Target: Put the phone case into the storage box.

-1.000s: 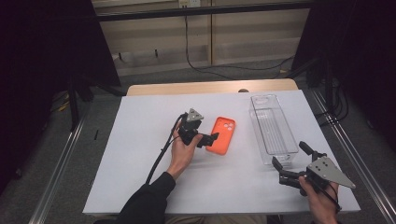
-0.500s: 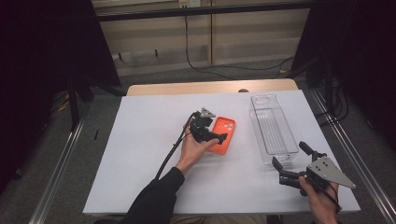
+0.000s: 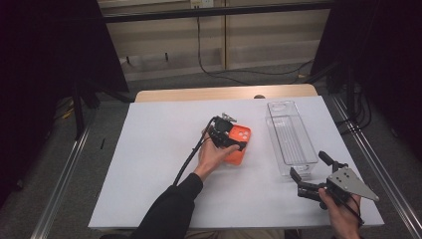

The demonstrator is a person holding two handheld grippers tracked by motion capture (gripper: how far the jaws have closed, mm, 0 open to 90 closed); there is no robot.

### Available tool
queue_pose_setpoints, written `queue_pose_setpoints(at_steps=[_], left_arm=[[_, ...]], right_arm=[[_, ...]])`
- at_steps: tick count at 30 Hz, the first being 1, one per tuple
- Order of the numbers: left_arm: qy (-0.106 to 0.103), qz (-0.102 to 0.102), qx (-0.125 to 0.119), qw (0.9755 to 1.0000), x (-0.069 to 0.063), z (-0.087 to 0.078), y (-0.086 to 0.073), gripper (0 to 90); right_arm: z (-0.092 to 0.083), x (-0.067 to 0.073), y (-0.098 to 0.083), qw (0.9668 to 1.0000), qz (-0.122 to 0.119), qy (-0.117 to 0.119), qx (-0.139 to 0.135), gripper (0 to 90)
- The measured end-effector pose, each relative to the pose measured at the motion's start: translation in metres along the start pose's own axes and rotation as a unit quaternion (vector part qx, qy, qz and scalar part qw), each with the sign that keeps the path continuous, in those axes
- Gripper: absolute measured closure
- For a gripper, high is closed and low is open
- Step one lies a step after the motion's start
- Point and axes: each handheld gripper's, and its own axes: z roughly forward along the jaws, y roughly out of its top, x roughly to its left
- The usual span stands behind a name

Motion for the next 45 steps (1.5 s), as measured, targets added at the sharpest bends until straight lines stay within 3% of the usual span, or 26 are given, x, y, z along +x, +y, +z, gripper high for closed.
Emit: queue_pose_setpoints(at_steps=[9, 13, 20, 28, 35, 45], left_arm=[[0.003, 0.000, 0.033, 0.9995, -0.001, 0.009, 0.005, 4.9], [-0.002, -0.010, 0.032, 0.9994, -0.001, 0.013, 0.006, 5.3], [0.019, -0.006, 0.050, 0.9986, -0.004, 0.018, 0.005, 5.2], [0.024, -0.011, 0.047, 0.9985, -0.005, 0.022, 0.004, 3.6], [0.053, 0.017, 0.054, 0.9970, -0.013, 0.027, 0.003, 0.6], [0.056, 0.010, 0.058, 0.9967, -0.013, 0.027, 0.004, 1.2]], right_arm=[[0.000, 0.000, 0.000, 1.0000, 0.001, 0.000, 0.000, 0.0], [0.000, 0.000, -0.001, 1.0000, 0.003, 0.000, 0.002, 0.0], [0.001, 0.000, -0.001, 1.0000, 0.002, 0.000, 0.002, 0.0], [0.000, 0.000, -0.001, 1.0000, 0.002, 0.001, 0.002, 0.0], [0.000, 0.000, -0.001, 1.0000, 0.001, 0.001, 0.002, 0.0], [0.000, 0.000, -0.001, 1.0000, 0.000, 0.002, 0.002, 0.0]])
